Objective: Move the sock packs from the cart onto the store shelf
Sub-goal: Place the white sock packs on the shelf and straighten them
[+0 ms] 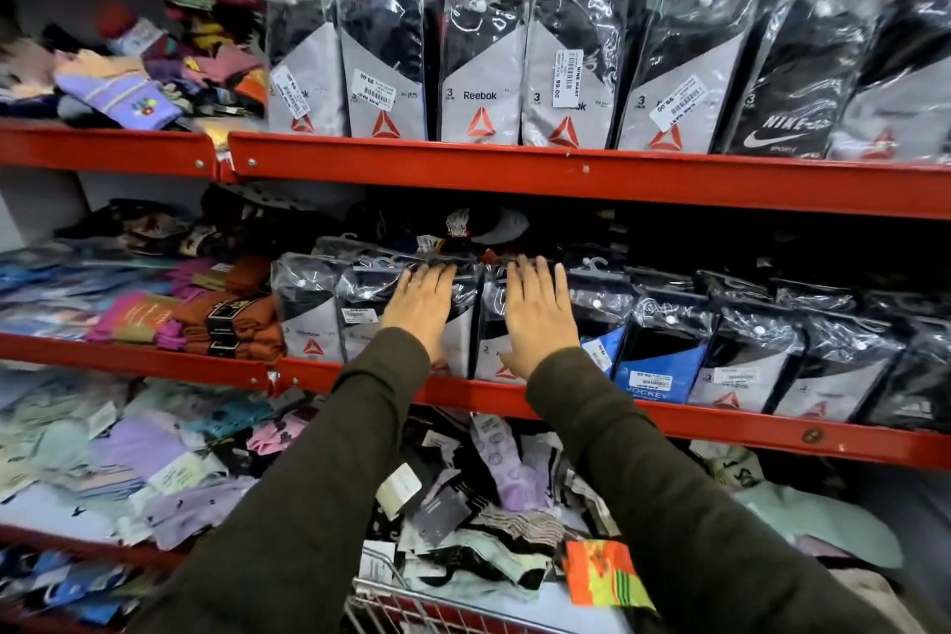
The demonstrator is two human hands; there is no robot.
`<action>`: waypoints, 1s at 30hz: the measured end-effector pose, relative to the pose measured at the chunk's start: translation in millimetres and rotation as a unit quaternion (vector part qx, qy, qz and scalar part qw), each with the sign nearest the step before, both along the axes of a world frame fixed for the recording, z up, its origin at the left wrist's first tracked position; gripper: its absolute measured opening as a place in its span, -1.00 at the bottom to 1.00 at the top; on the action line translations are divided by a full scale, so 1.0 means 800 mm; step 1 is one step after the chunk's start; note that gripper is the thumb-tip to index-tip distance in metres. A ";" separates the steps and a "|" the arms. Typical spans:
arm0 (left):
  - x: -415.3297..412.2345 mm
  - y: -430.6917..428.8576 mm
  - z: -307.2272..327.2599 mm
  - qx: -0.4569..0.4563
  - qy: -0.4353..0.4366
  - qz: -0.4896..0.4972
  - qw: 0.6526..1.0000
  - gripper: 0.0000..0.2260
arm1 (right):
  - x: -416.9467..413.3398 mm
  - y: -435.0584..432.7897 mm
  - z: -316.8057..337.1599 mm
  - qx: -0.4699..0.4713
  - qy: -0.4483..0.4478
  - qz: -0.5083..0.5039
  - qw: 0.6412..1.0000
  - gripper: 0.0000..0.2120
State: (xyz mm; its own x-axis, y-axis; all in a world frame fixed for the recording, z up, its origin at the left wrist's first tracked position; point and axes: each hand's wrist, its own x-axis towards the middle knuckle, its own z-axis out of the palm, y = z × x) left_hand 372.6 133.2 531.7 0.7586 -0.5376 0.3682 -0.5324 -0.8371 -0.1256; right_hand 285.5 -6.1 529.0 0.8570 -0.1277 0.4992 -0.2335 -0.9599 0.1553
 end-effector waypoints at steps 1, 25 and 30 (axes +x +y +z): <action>0.002 -0.001 0.000 -0.001 0.015 -0.011 1.000 -0.09 | 0.003 -0.004 0.002 -0.010 0.032 -0.015 0.999 -0.12; -0.085 -0.157 0.025 0.034 -0.089 -0.138 0.986 0.25 | -0.083 -0.140 0.000 0.062 0.026 -0.208 0.976 0.02; -0.089 -0.182 0.005 0.054 -0.041 -0.107 0.992 0.13 | -0.089 -0.162 -0.009 0.034 0.044 -0.143 0.988 0.12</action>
State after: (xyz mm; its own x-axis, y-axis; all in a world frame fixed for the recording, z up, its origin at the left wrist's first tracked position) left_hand 301.4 -12.2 536.0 0.5932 -0.7226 0.3549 -0.6802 -0.6857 -0.2593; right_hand 214.3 -135.9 521.6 0.8212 -0.4011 0.4058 -0.4843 -0.8660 0.1241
